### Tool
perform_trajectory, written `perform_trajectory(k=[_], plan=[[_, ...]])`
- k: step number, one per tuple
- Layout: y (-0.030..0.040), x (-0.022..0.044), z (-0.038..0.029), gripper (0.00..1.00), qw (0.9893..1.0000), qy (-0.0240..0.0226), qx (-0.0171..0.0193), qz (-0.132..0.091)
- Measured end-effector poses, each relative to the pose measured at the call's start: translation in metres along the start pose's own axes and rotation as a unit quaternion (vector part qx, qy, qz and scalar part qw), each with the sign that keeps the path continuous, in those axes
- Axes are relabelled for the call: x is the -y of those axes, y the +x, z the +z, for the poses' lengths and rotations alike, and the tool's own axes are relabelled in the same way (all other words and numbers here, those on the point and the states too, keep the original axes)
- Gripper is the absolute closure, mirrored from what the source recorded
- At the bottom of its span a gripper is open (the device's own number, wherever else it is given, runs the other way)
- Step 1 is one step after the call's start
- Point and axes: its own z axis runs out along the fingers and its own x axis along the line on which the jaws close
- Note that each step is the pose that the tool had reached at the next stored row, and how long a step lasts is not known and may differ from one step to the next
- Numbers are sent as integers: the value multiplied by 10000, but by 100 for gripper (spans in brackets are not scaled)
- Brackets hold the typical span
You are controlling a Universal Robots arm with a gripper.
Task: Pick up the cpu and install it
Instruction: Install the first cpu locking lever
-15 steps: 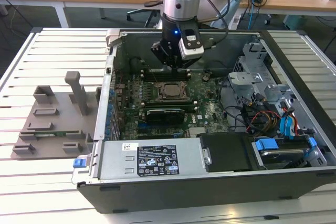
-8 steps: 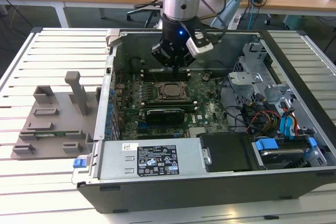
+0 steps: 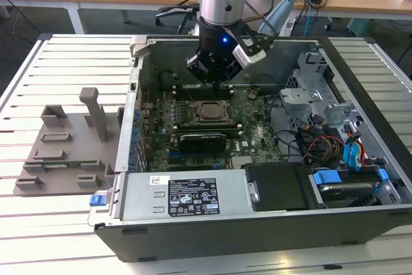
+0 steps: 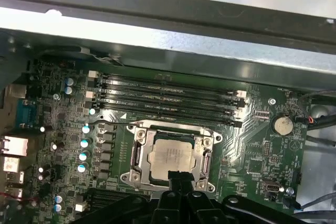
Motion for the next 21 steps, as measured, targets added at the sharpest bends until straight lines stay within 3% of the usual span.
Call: perform_trajectory(k=[4,21], plan=[[5,-1,0,89,10000,0,0,1],[222,-30,-4,89,10000,0,0,0]])
